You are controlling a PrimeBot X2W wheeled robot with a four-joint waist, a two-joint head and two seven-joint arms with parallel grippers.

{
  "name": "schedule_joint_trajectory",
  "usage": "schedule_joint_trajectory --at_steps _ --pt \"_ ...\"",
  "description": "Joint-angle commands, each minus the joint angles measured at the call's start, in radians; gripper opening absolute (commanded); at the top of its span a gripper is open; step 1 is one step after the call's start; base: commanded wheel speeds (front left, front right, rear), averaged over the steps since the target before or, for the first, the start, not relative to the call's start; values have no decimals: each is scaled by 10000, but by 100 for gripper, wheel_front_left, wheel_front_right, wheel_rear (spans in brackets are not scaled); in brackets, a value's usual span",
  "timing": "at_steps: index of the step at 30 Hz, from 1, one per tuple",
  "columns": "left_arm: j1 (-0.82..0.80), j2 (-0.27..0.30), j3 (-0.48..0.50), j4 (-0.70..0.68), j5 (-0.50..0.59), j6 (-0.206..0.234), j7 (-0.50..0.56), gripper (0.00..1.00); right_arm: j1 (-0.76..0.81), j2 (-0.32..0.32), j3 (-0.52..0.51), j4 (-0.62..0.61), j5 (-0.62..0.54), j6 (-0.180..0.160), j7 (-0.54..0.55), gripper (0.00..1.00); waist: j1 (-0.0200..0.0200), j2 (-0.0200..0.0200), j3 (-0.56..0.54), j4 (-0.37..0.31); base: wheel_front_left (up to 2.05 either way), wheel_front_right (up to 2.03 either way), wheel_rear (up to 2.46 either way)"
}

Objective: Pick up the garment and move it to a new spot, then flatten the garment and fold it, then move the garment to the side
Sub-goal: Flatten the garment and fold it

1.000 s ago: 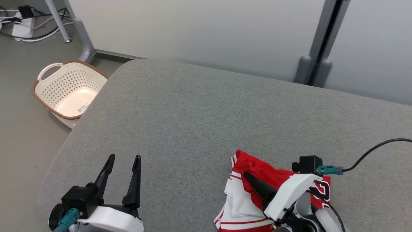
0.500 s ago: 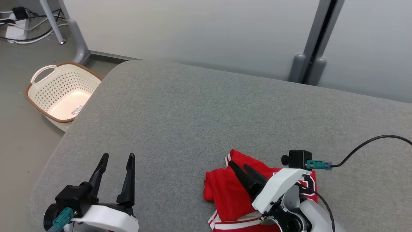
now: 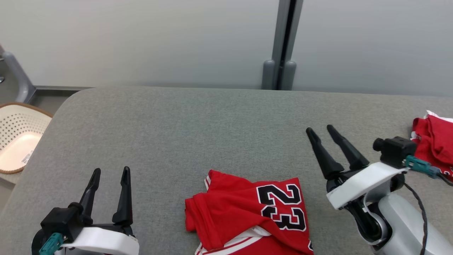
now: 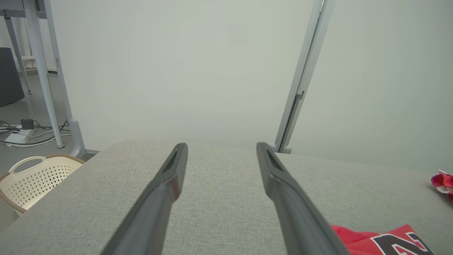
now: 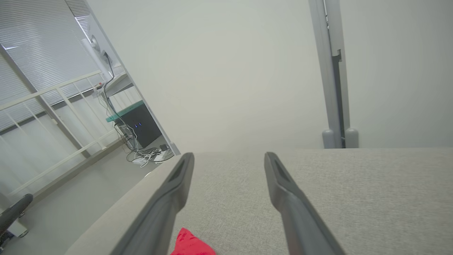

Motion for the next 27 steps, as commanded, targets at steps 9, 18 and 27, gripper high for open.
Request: schedule_joint_trajectory --at_steps 9,18,27 --pt "495 -208 620 -258 386 107 -94 100 1077 -348 -1633 -409 -1662 0 -1206 100 0 0 -170 -1036 0 0 0" --pt "732 -575 984 -330 791 -197 -80 100 1964 146 -2659 -655 -2387 0 -889 100 0 0 -161 -1264 0 0 0" --pt "655 -763 1011 -201 971 -415 -80 100 1945 403 -2302 -443 -3196 0 215 0 0 0 -144 -832 0 0 0"
